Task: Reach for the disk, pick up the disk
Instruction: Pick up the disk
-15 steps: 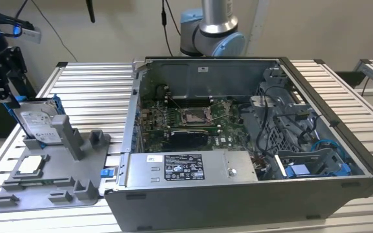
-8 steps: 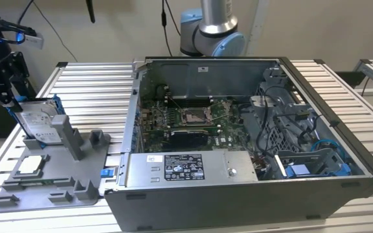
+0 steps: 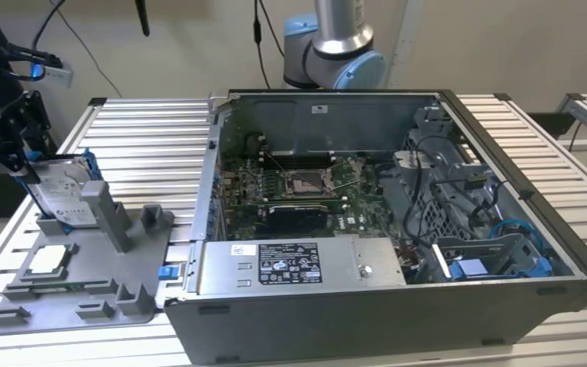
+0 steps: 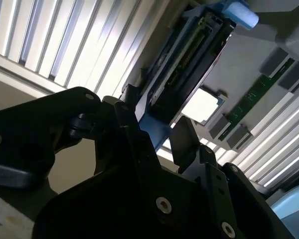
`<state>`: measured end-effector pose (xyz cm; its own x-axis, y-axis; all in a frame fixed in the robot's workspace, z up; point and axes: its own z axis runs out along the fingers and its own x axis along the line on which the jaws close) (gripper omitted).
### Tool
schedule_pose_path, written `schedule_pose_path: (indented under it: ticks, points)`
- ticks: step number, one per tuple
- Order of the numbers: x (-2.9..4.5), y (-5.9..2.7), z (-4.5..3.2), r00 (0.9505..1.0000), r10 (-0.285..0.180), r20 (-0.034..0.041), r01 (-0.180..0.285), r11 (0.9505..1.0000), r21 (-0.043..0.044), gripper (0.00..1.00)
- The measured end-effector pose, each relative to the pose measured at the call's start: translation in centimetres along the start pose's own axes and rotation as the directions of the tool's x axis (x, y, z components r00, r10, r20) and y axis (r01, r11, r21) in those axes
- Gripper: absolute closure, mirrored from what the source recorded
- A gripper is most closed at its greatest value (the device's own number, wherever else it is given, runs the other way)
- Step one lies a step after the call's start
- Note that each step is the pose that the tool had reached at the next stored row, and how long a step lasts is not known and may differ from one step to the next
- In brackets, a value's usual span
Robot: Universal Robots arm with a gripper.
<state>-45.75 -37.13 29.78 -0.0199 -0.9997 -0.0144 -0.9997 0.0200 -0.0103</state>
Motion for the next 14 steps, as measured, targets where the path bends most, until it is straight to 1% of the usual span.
schedule_pose_path:
  ticks: [9, 14]
  points:
    - [-0.08, 0.08, 1.64, 1.0000, 0.000, 0.0014, 0.000, 1.0000, 0.0010, 0.00]
    - [-0.15, 0.11, 2.56, 1.0000, 0.000, 0.0041, 0.000, 1.0000, 0.0016, 0.00]
